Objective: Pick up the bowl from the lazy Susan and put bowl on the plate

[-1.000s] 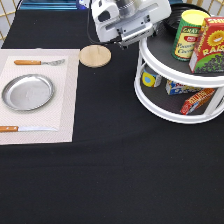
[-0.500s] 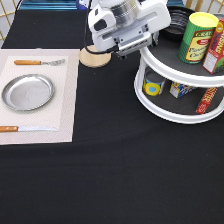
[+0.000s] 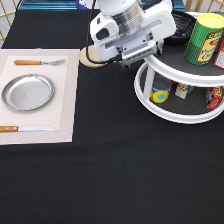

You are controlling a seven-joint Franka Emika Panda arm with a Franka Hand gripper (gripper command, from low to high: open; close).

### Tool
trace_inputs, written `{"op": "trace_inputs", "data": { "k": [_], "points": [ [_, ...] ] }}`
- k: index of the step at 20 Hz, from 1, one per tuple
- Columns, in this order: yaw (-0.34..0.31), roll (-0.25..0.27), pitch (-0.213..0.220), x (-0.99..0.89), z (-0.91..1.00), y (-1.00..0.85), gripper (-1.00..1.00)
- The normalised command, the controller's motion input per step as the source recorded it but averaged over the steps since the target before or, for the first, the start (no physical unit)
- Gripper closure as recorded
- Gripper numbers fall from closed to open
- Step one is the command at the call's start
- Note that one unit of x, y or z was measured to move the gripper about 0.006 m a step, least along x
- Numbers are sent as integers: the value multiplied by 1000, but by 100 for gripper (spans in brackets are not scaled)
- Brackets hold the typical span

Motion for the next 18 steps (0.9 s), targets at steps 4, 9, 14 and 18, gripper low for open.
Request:
{"op": "trace_inputs", "data": {
  "k": [4,9,14,18],
  "points": [
    [130,2,114,606,32,306,-100],
    [132,12,72,368,47,122,-100],
    [49,-32,-3,0,734,-70,-100],
    [35,-110,-5,-209,995,-6,-100]
  ]
}}
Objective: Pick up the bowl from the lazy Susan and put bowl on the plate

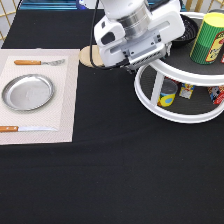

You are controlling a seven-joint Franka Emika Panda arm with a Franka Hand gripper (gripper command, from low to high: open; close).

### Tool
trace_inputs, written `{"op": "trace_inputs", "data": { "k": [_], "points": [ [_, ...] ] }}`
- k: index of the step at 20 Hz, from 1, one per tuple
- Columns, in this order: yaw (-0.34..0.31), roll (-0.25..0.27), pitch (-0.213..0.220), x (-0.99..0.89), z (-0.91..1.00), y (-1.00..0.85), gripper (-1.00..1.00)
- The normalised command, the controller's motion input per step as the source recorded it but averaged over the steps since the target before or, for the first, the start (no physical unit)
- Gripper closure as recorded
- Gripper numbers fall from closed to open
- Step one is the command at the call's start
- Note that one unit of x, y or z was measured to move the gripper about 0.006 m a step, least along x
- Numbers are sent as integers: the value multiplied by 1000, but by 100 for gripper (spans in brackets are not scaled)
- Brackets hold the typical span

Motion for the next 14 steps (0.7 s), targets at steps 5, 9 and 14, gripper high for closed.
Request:
{"op": "trace_inputs", "data": {
  "k": [5,9,14],
  "points": [
    [-3,-102,-20,-730,811,5,-100],
    [-16,-131,-52,-934,360,0,-100],
    [-9,-155,-97,-901,-7,13,-100]
  ]
}}
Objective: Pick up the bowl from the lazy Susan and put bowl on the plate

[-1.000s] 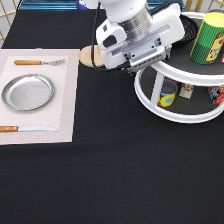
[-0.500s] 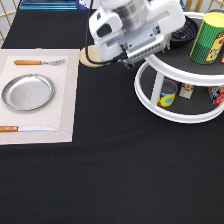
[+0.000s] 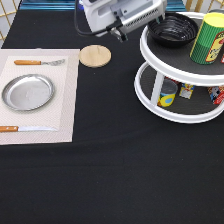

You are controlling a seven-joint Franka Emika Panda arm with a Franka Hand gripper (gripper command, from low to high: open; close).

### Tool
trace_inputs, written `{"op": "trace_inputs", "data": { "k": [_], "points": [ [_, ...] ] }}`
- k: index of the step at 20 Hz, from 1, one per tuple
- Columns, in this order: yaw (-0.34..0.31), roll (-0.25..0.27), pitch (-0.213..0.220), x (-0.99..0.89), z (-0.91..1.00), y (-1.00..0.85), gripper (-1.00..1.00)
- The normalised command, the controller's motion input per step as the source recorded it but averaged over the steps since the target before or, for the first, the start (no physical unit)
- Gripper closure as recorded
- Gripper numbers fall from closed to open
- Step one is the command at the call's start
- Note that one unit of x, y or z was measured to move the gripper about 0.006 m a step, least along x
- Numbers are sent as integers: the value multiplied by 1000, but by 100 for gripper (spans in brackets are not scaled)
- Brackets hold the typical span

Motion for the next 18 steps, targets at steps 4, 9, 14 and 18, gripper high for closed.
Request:
{"op": "trace_inputs", "data": {
  "k": [4,9,14,18],
  "points": [
    [-61,-98,-66,-789,-173,110,-100],
    [-108,-59,-33,-663,-11,312,-100],
    [-165,-69,-30,-461,-28,353,-100],
    [-135,-90,-42,-533,-86,334,-100]
  ]
}}
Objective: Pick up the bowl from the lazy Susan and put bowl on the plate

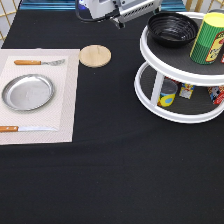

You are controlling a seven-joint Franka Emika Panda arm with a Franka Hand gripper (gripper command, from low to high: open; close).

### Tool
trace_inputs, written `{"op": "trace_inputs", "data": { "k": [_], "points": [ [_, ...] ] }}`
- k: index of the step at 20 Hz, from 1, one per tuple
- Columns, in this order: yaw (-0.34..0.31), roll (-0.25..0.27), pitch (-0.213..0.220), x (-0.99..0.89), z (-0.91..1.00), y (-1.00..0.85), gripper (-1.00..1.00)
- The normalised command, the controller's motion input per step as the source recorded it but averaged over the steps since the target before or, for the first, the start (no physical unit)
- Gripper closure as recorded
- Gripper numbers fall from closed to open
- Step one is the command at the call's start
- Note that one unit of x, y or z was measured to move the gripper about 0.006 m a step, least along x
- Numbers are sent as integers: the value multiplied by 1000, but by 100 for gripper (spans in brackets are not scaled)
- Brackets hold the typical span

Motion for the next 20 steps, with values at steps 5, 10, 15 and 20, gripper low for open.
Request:
{"op": "trace_inputs", "data": {
  "k": [5,10,15,20],
  "points": [
    [-42,-73,-104,-790,-156,214,-100],
    [0,-65,-160,-924,-378,223,-100],
    [-4,-79,-171,-805,-246,402,-100],
    [-40,-101,-216,-578,43,417,-100]
  ]
}}
